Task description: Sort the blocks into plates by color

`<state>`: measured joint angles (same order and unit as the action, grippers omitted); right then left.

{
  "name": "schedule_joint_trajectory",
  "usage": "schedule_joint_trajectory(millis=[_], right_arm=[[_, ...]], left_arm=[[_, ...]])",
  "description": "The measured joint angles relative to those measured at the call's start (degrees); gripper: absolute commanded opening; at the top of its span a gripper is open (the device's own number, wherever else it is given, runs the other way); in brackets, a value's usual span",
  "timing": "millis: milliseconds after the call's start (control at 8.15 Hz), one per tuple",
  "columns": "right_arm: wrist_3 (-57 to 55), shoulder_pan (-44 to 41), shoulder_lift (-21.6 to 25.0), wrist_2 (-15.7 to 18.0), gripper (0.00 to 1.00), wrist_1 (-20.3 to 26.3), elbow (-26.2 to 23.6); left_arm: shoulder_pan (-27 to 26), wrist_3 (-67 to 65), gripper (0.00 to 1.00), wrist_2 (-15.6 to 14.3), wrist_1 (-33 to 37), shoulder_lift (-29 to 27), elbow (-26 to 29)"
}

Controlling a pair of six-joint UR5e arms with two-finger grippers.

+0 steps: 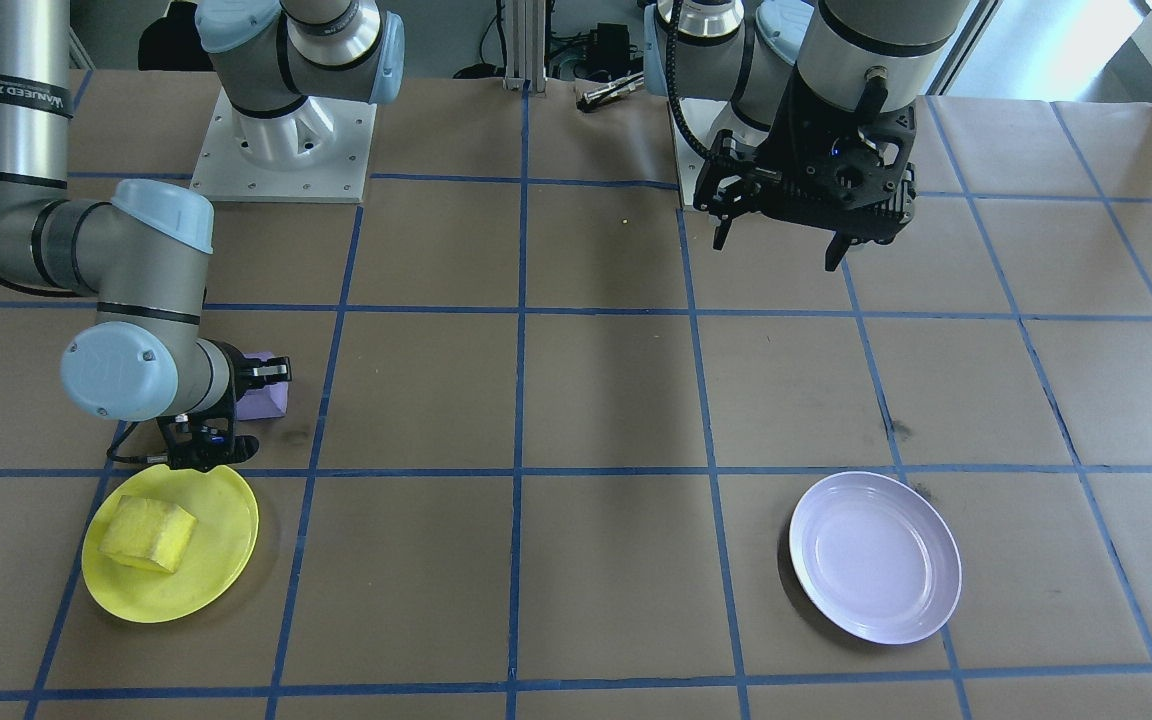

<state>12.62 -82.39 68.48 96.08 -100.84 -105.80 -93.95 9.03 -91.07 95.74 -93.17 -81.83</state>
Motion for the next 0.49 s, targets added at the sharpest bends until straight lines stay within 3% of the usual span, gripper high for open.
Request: schedule_joint_trajectory(millis=[245, 491], right_arm=[[-2.05, -0.31, 2.43, -1.44, 0.0, 0.25, 0.57], [-5.83, -2.03, 5.71, -7.74, 0.0, 0.57, 1.26]], left_arm=[[0.0, 0.01, 1.0, 0.0, 0.04, 0.02, -0.04], [0.0, -0.05, 1.0, -0.06, -0.01, -0.16, -0.01]])
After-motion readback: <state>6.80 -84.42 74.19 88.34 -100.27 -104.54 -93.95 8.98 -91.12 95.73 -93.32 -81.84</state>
